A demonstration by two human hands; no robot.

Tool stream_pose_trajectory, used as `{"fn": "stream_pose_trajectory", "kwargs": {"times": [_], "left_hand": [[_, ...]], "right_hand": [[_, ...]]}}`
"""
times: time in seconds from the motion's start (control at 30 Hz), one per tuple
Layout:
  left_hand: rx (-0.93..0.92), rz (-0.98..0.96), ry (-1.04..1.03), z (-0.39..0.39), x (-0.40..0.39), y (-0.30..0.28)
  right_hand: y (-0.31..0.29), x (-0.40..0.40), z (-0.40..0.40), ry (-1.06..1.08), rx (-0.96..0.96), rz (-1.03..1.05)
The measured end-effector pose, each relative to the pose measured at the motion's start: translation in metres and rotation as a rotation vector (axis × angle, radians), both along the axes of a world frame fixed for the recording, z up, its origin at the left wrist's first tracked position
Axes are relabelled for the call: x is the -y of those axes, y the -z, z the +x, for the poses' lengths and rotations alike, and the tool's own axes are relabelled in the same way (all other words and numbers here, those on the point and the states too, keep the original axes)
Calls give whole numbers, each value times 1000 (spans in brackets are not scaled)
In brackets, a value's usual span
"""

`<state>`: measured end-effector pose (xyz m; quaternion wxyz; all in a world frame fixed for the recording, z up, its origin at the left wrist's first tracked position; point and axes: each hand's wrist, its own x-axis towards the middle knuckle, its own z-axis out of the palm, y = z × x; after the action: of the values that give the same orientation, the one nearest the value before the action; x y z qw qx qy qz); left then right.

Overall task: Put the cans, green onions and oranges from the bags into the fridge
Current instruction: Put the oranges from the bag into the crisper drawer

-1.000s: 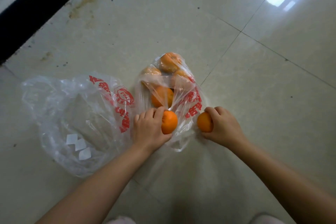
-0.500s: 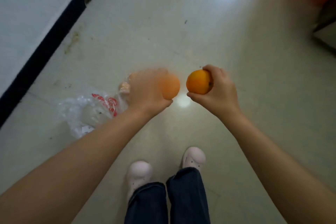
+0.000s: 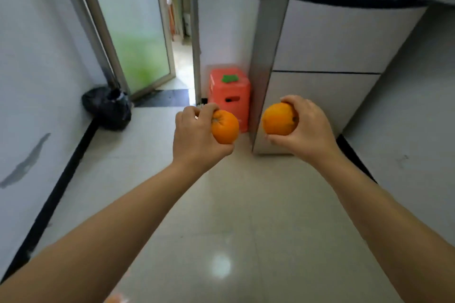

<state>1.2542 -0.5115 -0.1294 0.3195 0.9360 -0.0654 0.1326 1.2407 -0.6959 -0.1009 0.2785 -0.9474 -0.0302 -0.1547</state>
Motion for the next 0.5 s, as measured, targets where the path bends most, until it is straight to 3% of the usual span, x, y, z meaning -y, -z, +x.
{"fn": "stream_pose_trajectory", "kwargs": {"times": [0.23, 0.5], "left_hand": [[172, -102, 84, 74, 184, -119], [328, -120, 158, 174, 329, -204]], "right_hand": [[-134, 187, 46, 32, 103, 22], [-207, 329, 124, 67, 238, -8]]}}
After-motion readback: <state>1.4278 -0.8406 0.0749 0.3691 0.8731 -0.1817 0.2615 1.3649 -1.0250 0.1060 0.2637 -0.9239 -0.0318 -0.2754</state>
